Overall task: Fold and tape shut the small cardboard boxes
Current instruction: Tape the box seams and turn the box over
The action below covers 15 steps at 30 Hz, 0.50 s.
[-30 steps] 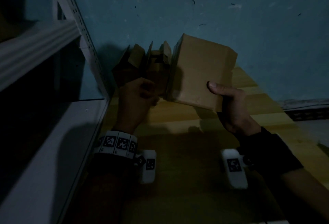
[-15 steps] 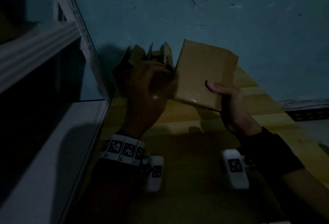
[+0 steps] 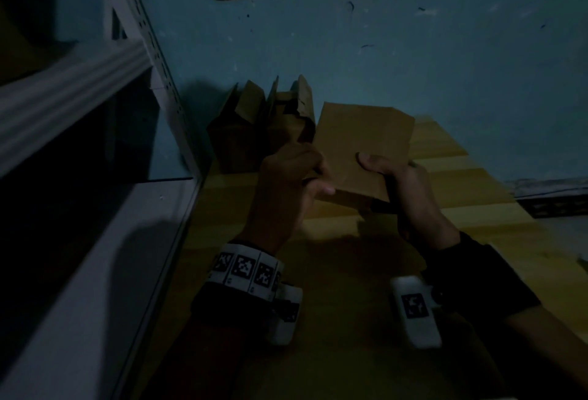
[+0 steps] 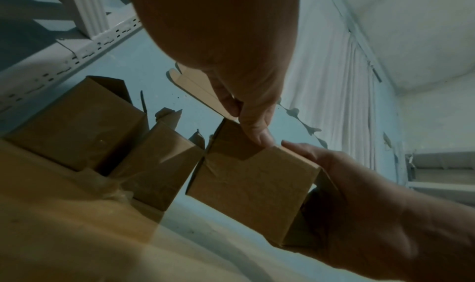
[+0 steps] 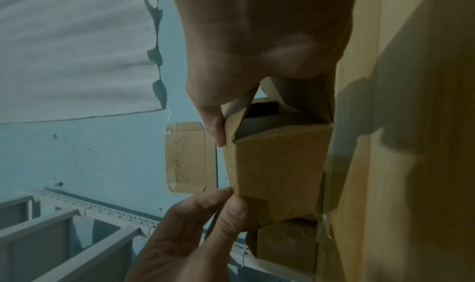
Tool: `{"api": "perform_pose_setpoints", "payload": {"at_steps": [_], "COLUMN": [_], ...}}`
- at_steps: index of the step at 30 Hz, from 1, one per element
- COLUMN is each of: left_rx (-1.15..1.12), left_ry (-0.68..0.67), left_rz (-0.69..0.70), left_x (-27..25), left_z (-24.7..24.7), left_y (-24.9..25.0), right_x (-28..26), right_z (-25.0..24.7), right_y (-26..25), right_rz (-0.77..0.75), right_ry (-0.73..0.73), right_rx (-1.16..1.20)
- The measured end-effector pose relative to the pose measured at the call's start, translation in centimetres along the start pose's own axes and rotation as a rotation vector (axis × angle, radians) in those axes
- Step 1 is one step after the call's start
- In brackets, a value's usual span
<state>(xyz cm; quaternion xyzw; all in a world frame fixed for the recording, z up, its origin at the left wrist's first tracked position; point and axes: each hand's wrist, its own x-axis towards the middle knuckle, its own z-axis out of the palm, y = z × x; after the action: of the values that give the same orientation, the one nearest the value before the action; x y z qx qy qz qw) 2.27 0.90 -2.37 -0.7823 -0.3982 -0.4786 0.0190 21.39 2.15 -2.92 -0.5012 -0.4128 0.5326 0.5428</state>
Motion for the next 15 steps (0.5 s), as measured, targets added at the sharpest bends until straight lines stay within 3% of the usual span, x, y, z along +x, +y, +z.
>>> {"api": "perform_pose_setpoints", "payload": {"at_steps": [15], "left_rx": [-0.034], "left_ry": [-0.030], "left_rz": [-0.018], "left_x": [0.39], "left_z": [0.15], "left_y": [-0.27], "right_x": [0.23], "right_z": [0.06], "right_y": [0.13], "right_rz": [0.001], "right_ry": [0.061], "right_rx": [0.000]}}
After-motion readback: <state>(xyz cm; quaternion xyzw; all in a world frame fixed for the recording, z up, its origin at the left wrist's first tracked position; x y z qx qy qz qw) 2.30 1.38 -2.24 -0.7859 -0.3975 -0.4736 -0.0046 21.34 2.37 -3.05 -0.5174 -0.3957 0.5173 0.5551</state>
